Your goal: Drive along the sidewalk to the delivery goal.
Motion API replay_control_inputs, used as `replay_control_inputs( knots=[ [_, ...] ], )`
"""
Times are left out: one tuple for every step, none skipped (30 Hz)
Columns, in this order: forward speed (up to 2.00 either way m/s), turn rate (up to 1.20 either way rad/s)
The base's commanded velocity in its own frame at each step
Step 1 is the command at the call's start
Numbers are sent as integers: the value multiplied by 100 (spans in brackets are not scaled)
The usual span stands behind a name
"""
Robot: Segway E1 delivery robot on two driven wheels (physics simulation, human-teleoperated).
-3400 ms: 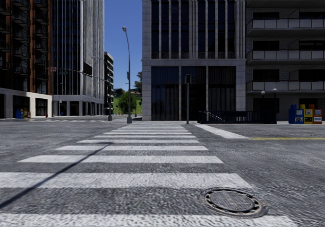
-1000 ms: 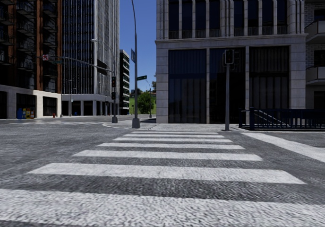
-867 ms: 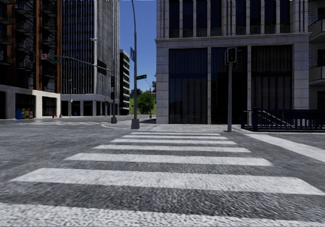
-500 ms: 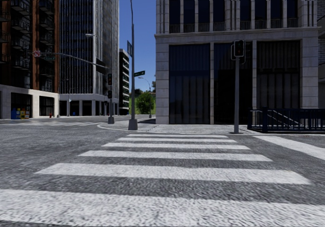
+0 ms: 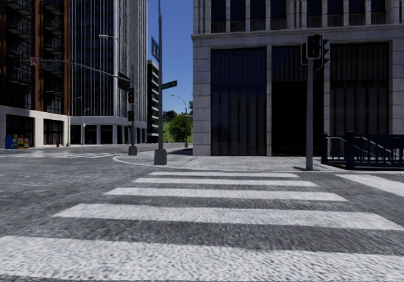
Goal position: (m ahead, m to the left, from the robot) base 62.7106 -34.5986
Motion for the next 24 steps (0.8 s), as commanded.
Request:
replay_control_inputs(
  knots=[
    [200, 0],
    [200, 0],
    [200, 0],
    [200, 0],
    [200, 0],
    [200, 0],
    [200, 0],
    [200, 0],
    [200, 0],
    [200, 0],
    [200, 0],
    [200, 0],
    [200, 0],
    [200, 0],
    [200, 0],
    [200, 0],
    [200, 0],
    [200, 0],
    [200, 0],
    [200, 0],
    [200, 0],
    [200, 0],
    [200, 0],
    [200, 0]
  ],
)
